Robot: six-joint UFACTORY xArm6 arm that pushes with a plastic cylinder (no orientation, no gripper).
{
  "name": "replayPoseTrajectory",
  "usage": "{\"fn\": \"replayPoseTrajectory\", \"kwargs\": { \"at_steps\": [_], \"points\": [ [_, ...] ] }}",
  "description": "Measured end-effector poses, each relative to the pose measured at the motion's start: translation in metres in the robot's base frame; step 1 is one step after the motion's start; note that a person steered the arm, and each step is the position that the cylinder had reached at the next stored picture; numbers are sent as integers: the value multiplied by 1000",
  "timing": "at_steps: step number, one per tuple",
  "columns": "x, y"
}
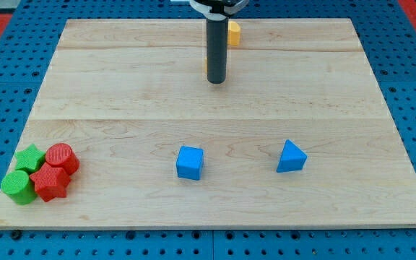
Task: Point your arm at the yellow hexagon
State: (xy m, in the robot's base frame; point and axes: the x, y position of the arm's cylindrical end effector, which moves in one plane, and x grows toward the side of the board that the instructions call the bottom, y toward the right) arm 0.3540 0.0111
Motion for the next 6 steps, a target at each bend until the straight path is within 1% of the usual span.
{"fn": "replayPoseTrajectory", "kwargs": {
  "at_steps": [1,3,4,5,6],
  "points": [
    [-7,0],
    [-34,0],
    [-34,-23],
    [-37,-64],
    [-47,-56]
  ]
}}
